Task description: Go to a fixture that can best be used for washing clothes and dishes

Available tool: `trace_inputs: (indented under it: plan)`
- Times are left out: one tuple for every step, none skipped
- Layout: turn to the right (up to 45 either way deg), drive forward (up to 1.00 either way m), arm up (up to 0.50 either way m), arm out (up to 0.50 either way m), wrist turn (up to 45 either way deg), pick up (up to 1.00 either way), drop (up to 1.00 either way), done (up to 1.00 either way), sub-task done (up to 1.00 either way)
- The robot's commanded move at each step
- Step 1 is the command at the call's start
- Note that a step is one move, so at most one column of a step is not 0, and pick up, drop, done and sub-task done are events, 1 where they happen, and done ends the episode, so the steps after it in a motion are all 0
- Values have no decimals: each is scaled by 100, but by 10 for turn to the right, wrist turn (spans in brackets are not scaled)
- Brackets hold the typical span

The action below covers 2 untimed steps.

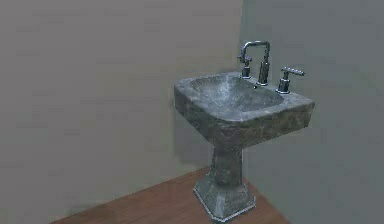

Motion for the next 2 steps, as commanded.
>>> trace_inputs:
  plan:
    - [120, 0, 0, 0, 0, 0, 0, 0, 0]
    - [0, 0, 0, 0, 0, 0, 0, 100, 0]
